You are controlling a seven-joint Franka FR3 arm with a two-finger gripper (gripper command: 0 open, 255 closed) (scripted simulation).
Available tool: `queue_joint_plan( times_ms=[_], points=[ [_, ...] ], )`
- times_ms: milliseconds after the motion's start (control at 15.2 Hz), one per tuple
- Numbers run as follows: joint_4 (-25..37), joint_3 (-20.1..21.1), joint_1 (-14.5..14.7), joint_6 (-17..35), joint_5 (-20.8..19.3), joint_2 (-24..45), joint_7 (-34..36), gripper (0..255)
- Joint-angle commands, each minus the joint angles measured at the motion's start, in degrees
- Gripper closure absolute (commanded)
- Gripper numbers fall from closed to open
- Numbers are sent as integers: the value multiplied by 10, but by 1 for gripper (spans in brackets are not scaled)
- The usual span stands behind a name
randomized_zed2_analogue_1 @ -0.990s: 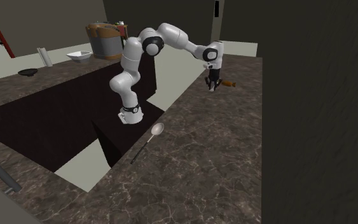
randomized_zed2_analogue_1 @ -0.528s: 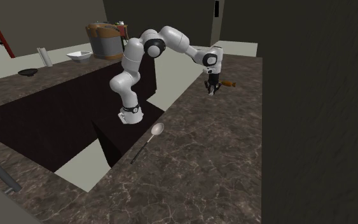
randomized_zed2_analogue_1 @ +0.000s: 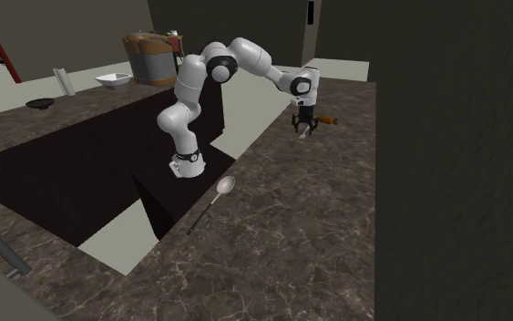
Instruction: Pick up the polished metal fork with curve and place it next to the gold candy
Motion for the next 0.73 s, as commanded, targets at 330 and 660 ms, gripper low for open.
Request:
queue_joint_plan(
  times_ms=[330,660],
  points=[
    [17,8,-3,-30,14,-16,-9,0],
    [35,15,-4,-57,25,-29,-15,0]
  ],
)
